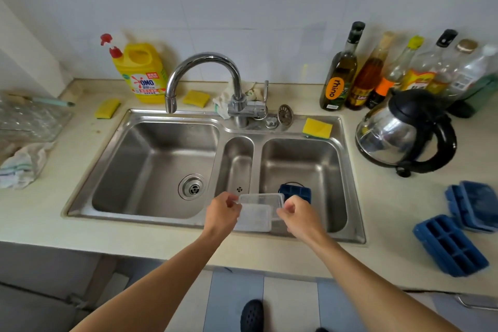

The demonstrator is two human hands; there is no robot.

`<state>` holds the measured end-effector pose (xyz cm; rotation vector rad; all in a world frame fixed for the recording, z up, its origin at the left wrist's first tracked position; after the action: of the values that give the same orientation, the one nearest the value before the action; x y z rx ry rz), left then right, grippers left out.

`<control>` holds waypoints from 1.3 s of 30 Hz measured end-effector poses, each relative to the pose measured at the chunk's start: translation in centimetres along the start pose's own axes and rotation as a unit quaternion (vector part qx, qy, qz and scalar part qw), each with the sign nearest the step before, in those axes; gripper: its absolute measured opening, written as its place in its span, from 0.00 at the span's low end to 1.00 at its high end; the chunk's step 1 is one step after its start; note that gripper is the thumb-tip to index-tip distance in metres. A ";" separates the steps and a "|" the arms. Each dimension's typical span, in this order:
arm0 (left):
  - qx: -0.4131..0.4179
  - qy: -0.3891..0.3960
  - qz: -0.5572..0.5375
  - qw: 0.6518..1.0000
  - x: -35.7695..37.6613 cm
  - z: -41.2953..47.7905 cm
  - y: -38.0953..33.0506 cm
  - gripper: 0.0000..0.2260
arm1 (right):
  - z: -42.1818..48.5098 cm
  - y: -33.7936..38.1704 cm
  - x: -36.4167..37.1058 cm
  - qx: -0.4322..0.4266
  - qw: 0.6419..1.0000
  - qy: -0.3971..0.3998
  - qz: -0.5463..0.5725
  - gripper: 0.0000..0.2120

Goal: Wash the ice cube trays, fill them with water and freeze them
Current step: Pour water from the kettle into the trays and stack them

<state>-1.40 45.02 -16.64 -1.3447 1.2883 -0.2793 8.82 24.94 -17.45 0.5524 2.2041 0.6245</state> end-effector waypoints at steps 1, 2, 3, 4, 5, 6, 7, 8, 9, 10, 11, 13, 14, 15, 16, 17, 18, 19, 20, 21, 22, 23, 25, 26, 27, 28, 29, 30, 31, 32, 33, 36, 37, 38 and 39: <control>0.001 0.003 -0.014 1.000 0.7 -0.1 -0.7 0.09 | 0.0 -0.3 -1.1 0.001 1.000 -0.002 0.018 0.06; 0.002 0.006 -0.028 1.000 1.5 -0.2 -1.5 0.10 | -0.1 -0.7 -2.3 0.002 1.000 -0.008 0.029 0.06; 0.003 0.009 -0.037 0.999 2.4 -0.3 -2.4 0.10 | -0.1 -1.1 -3.6 0.003 0.999 -0.017 0.030 0.06; 0.005 0.012 -0.041 0.999 3.2 -0.5 -3.3 0.09 | -0.1 -1.6 -4.9 0.005 0.999 -0.026 0.027 0.06; 0.008 0.016 -0.044 0.999 4.1 -0.6 -4.3 0.08 | -0.1 -2.1 -6.1 0.008 0.999 -0.033 0.027 0.06; 0.011 0.020 -0.044 0.999 5.0 -0.7 -5.2 0.08 | 0.0 -2.7 -7.3 0.010 0.999 -0.036 0.030 0.06; 0.016 0.024 -0.042 0.999 5.9 -0.8 -6.2 0.07 | 0.1 -3.2 -8.4 0.012 0.999 -0.037 0.035 0.07; 0.023 0.029 -0.037 0.999 6.7 -0.8 -7.1 0.07 | 0.3 -3.6 -9.4 0.012 0.999 -0.036 0.038 0.07; 0.028 0.035 -0.032 0.998 7.5 -0.7 -7.8 0.07 | 0.4 -4.0 -10.2 0.013 0.998 -0.032 0.044 0.07; 0.032 0.040 -0.024 0.998 8.2 -0.5 -8.4 0.08 | 0.7 -4.4 -10.8 0.017 0.998 -0.027 0.055 0.07; 0.034 0.045 -0.012 0.998 8.9 -0.2 -8.9 0.08 | 1.1 -4.8 -11.3 0.023 0.997 -0.021 0.071 0.07; 0.035 0.058 0.019 0.998 10.0 0.9 -9.3 0.09 | 2.0 -5.5 -11.7 0.040 0.995 -0.014 0.095 0.06; 0.035 0.067 0.034 0.997 10.5 1.7 -9.4 0.10 | 2.7 -5.7 -11.7 0.047 0.994 -0.012 0.099 0.05; 0.035 0.076 0.050 0.995 11.0 2.7 -9.3 0.11 | 3.5 -5.9 -11.5 0.055 0.993 -0.011 0.100 0.04; 0.035 0.087 0.066 0.993 11.4 3.8 -9.1 0.12 | 4.4 -6.0 -11.3 0.062 0.993 -0.012 0.100 0.03; 0.036 0.100 0.084 0.991 11.7 5.0 -8.7 0.12 | 5.4 -6.0 -10.9 0.067 0.993 -0.016 0.098 0.03; 0.037 0.115 0.103 0.987 12.1 6.3 -8.2 0.12 | 6.6 -6.1 -10.3 0.069 0.993 -0.020 0.093 0.04; 0.036 0.128 0.120 0.984 12.6 7.7 -7.6 0.12 | 7.8 -6.3 -9.6 0.071 0.994 -0.021 0.084 0.04; 0.035 0.139 0.137 0.980 13.0 9.1 -6.8 0.11 | 9.0 -6.4 -8.8 0.074 0.995 -0.022 0.070 0.03; 0.031 0.148 0.152 0.977 13.5 10.4 -6.0 0.11 | 10.3 -6.5 -7.9 0.074 0.996 -0.024 0.054 0.02; 0.020 0.157 0.164 0.974 14.0 11.7 -5.0 0.10 | 11.5 -6.7 -7.0 0.076 0.996 -0.031 0.039 0.04; 0.003 0.170 0.170 0.971 14.6 12.6 -4.0 0.10 | 12.6 -7.0 -6.2 0.080 0.995 -0.040 0.031 0.06; -0.034 0.196 0.171 0.965 15.9 14.0 -2.1 0.11 | 14.6 -7.7 -4.7 0.090 0.994 -0.056 0.020 0.08; -0.041 0.208 0.180 0.961 16.6 14.6 -1.4 0.10 | 15.5 -8.1 -4.0 0.096 0.994 -0.058 0.014 0.10; -0.038 0.219 0.192 0.956 17.3 15.2 -0.8 0.09 | 16.4 -8.6 -3.4 0.102 0.993 -0.060 0.010 0.10; -0.031 0.224 0.203 0.953 17.9 15.8 -0.4 0.08 | 17.1 -9.0 -3.1 0.111 0.992 -0.062 0.009 0.11; -0.024 0.228 0.212 0.950 18.4 16.2 -0.1 0.06 | 17.8 -9.3 -2.7 0.121 0.991 -0.061 0.010 0.12; -0.017 0.230 0.222 0.947 18.9 16.7 0.3 0.04 | 18.4 -9.7 -2.2 0.130 0.990 -0.058 0.009 0.13; -0.010 0.233 0.230 0.945 19.3 17.1 0.7 0.04 | 18.9 -9.9 -1.9 0.135 0.989 -0.057 0.002 0.13; -0.003 0.237 0.237 0.942 19.7 17.5 1.0 0.05 | 19.3 -10.2 -1.6 0.140 0.988 -0.058 -0.007 0.13; 0.001 0.241 0.241 0.940 20.0 17.6 1.3 0.06 | 19.6 -10.4 -1.4 0.143 0.988 -0.061 -0.012 0.12; -0.001 0.250 0.239 0.938 20.6 18.0 2.4 0.09 | 20.3 -11.0 -0.8 0.143 0.988 -0.055 -0.024 0.11; -0.003 0.251 0.234 0.939 20.7 18.1 2.6 0.09 | 20.4 -11.2 -0.6 0.145 0.988 -0.051 -0.030 0.11; -0.004 0.249 0.228 0.941 20.8 18.2 2.8 0.09 | 20.5 -11.2 -0.6 0.148 0.987 -0.049 -0.033 0.11; -0.009 0.244 0.222 0.944 20.9 18.3 2.9 0.08 | 20.5 -11.3 -0.7 0.150 0.987 -0.051 -0.033 0.11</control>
<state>19.11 39.64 -34.78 -0.9881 1.9721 -0.2954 22.89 20.98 -35.76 0.6448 2.2225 0.2242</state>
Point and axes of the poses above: each hand's wrist, its own z-axis towards the middle knuckle, its own x-axis out of the palm, y = z × x, the point moved 7 cm from there along z, towards the middle knuckle, and after that the axes turned 10 degrees about x, right-handed, at the moved point
